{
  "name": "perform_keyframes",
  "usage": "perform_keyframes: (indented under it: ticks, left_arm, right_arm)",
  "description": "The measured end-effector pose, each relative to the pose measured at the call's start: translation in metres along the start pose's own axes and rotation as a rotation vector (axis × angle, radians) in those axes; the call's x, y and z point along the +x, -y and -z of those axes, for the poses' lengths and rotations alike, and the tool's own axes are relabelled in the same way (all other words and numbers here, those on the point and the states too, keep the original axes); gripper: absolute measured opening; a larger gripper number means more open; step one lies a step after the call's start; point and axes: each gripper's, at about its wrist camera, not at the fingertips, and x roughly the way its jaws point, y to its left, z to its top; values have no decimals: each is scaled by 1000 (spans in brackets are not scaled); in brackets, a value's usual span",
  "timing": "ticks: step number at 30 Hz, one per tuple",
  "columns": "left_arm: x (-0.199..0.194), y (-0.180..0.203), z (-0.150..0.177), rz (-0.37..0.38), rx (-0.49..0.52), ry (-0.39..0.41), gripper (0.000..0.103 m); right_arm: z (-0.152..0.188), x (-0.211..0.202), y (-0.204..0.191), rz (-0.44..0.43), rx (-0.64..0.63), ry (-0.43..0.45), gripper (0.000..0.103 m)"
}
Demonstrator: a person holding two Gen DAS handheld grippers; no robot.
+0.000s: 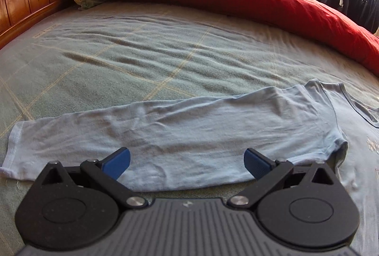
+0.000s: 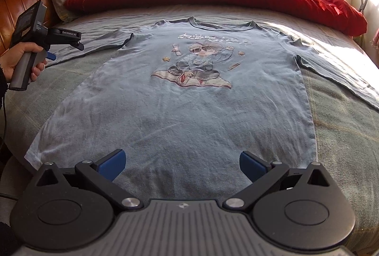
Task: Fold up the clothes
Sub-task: 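Move the open left gripper along the sleeve toward the armpit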
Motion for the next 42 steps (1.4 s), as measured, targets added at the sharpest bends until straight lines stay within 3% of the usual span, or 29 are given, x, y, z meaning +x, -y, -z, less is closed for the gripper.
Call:
perform_keyframes:
  ticks: [4, 11, 15, 19, 22, 24, 25, 27, 30, 33, 36, 38, 41, 42]
  left_arm:
    - [12, -2, 3, -29, -1, -57, 101]
    - [-15, 2, 7, 40, -24, -53, 101]
    - [-36, 48, -3, 186, 76, -36, 101]
    - [-27, 101, 1, 340, 222, -96, 101]
    - [-18, 130, 12, 296, 322, -82, 101]
    - [-10, 140, 22, 180, 409, -46, 101]
    - [-8, 138, 24, 158, 424, -39, 102]
    - [-8, 126, 24, 155, 420, -17, 102]
    - [-6, 102, 11, 65, 362, -53, 101]
    - [-12, 91, -6, 131, 277, -67, 101]
    - [-15, 105, -20, 186, 265, -47, 101]
    - [-8, 128, -26, 200, 292, -39, 101]
    - [9, 159, -24, 239, 385, -88, 101]
    - [12, 165, -21, 219, 410, -76, 101]
  right_arm:
    - [0, -9, -5, -1, -14, 22, 103]
    - [6, -11, 1, 7, 18, 16, 103]
    - [8, -8, -2, -6, 20, 12, 103]
    - [9, -8, -7, -6, -1, 9, 103]
    - [6, -8, -4, -19, 12, 12, 103]
    - [5, -8, -2, -30, 19, 17, 103]
    - [4, -7, -1, -37, 17, 16, 103]
    - [3, -5, 3, -48, 13, 17, 103]
    - [0, 1, 9, -67, 22, 15, 103]
    - [-4, 7, 14, -86, 31, 19, 103]
    - [-8, 10, 16, -97, 32, 27, 103]
    - [-10, 13, 17, -96, 34, 24, 103]
    - [-9, 16, 22, -88, 50, 13, 103]
    - [-9, 17, 23, -87, 56, 9, 103]
